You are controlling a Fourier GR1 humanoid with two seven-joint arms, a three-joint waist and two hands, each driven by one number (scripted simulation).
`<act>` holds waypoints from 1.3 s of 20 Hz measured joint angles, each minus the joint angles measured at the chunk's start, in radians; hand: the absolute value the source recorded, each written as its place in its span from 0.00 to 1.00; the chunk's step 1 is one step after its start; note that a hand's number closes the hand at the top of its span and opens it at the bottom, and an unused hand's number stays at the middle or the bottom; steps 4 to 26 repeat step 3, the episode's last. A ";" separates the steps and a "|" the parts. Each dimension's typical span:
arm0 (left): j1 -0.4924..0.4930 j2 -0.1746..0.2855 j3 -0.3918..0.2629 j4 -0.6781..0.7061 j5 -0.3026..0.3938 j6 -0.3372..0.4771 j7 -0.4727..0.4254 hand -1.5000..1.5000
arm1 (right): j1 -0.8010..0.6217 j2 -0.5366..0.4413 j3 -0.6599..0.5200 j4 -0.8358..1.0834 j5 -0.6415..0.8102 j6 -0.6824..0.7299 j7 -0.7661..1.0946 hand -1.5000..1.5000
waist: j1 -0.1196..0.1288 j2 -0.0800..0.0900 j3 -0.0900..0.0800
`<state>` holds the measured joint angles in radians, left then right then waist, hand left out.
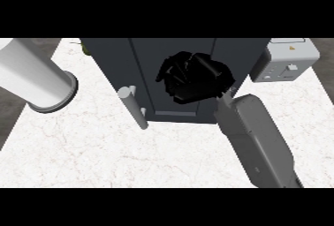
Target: Pick up the bottled water, place it into the cabinet and close the cabinet
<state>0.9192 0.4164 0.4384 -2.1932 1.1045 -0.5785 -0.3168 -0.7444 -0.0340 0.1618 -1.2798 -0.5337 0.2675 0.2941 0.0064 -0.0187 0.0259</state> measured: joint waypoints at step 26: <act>0.006 -0.010 0.000 -0.018 0.003 -0.001 0.012 0.00 | 0.004 -0.010 -0.013 0.000 -0.025 0.027 0.004 1.00 | -0.002 -0.002 0.007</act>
